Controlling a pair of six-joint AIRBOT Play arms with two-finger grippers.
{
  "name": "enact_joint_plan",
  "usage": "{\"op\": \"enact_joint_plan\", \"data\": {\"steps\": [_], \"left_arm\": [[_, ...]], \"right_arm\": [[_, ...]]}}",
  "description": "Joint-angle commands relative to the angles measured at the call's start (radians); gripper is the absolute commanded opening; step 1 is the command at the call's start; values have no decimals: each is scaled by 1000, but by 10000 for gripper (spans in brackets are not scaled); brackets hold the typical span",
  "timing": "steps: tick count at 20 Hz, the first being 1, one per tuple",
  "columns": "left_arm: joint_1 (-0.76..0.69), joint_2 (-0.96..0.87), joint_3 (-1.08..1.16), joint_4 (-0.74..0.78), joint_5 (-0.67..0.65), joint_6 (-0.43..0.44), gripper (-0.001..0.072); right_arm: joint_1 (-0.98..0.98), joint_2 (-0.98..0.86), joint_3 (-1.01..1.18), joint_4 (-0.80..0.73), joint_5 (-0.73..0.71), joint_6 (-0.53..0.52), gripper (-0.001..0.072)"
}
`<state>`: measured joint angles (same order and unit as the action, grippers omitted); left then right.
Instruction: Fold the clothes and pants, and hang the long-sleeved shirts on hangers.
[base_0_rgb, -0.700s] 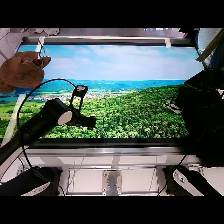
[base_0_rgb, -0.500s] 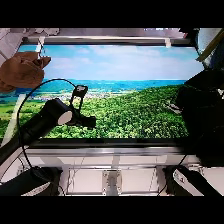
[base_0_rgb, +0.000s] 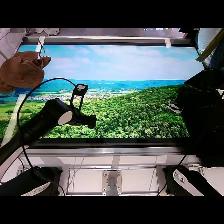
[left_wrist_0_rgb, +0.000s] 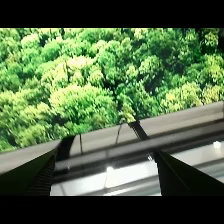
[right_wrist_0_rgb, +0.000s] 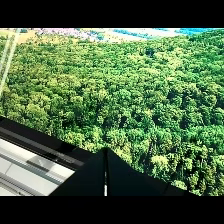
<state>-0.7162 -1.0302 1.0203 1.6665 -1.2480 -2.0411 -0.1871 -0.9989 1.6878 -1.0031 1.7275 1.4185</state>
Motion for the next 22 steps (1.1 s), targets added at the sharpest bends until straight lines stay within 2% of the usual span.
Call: {"op": "enact_joint_plan", "data": {"steps": [1,4,6,8,10,12,13,15,16,18,20,22], "left_arm": [[9,-6,0,180,79,44,703],[84,-6,1,580,82,44,703],[210,-13,2,788,126,43,703],[404,-39,11,805,237,18,702],[599,-92,50,760,314,-110,701],[808,-164,124,591,409,-250,701],[915,-206,166,425,477,-280,701],[1101,-295,220,19,611,-262,701],[1173,-342,228,-187,664,-192,701],[1257,-431,228,-490,687,8,701],[1280,-519,228,-658,688,140,701],[1274,-601,228,-749,713,171,701]], "right_arm": [[1,0,1,0,-3,0,28],[1,0,1,0,-3,0,28],[1,0,1,0,-5,0,28],[1,0,1,1,-22,1,28],[1,0,0,1,-47,1,28],[1,-1,0,0,-56,1,28],[1,-1,0,1,-55,1,28],[1,-1,0,0,-55,1,27],[1,-1,0,0,-56,1,28],[1,-1,1,0,-56,1,28],[1,-1,0,0,-58,1,28],[1,-1,1,0,-72,2,28]]}}
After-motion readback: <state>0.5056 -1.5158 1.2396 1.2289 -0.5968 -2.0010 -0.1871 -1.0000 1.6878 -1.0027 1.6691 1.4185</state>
